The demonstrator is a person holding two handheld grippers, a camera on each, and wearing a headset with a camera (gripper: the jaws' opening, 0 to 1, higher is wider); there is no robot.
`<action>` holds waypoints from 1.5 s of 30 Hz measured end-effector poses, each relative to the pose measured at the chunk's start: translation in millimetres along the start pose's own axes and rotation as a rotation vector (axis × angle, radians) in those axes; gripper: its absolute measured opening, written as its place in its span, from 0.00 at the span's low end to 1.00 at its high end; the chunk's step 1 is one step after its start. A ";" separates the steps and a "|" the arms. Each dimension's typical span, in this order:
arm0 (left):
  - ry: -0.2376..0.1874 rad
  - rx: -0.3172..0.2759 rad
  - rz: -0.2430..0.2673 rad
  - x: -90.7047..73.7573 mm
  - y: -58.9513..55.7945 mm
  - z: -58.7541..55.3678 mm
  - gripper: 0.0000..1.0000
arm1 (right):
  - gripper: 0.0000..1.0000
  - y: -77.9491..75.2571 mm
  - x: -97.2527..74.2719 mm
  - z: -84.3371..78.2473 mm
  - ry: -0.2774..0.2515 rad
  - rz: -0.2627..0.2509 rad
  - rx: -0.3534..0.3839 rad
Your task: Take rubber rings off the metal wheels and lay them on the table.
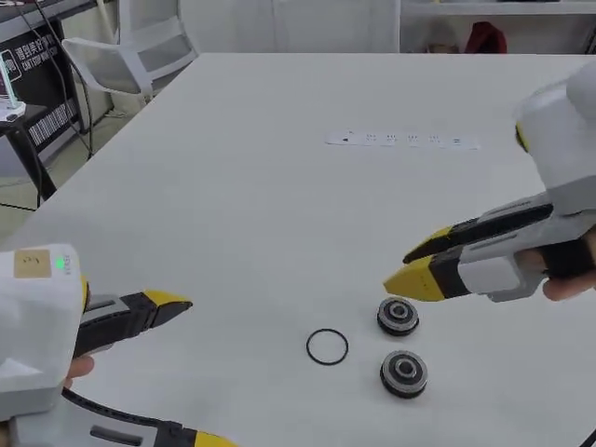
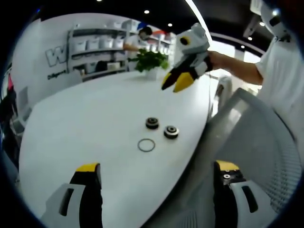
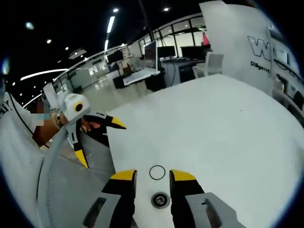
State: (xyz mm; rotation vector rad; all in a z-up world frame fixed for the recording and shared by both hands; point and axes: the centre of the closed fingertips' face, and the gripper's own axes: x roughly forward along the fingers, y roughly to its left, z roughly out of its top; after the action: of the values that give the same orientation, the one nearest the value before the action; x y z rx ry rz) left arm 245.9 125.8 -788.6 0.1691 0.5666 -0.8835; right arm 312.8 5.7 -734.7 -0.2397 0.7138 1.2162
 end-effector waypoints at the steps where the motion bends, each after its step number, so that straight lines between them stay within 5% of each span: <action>1: 0.002 -0.001 -0.001 0.0 -0.1 -0.4 1.00 | 0.26 1.3 -4.1 0.9 -0.015 0.018 -0.029; 14: 0.006 -0.002 -0.007 0.2 -1.3 -1.2 1.00 | 0.43 -9.6 -37.8 -11.4 -0.136 0.043 -0.069; 27: 0.001 -0.002 -0.019 0.2 -3.0 0.4 1.00 | 0.57 -12.8 -23.3 -47.3 -0.223 0.010 -0.018; 37: 0.059 0.150 -0.031 0.6 -7.9 9.7 0.96 | 0.56 -12.0 -1.6 -87.3 -0.116 0.004 -0.004; 45: 0.028 0.234 -0.065 5.4 -13.3 40.7 0.94 | 0.55 -10.2 4.0 -100.2 -0.097 0.006 0.008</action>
State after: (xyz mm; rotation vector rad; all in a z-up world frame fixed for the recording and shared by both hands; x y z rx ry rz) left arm 254.5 98.8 -756.0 0.3773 0.4955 -1.0114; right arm 285.5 -48.1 -815.5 -0.1710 0.6357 1.2219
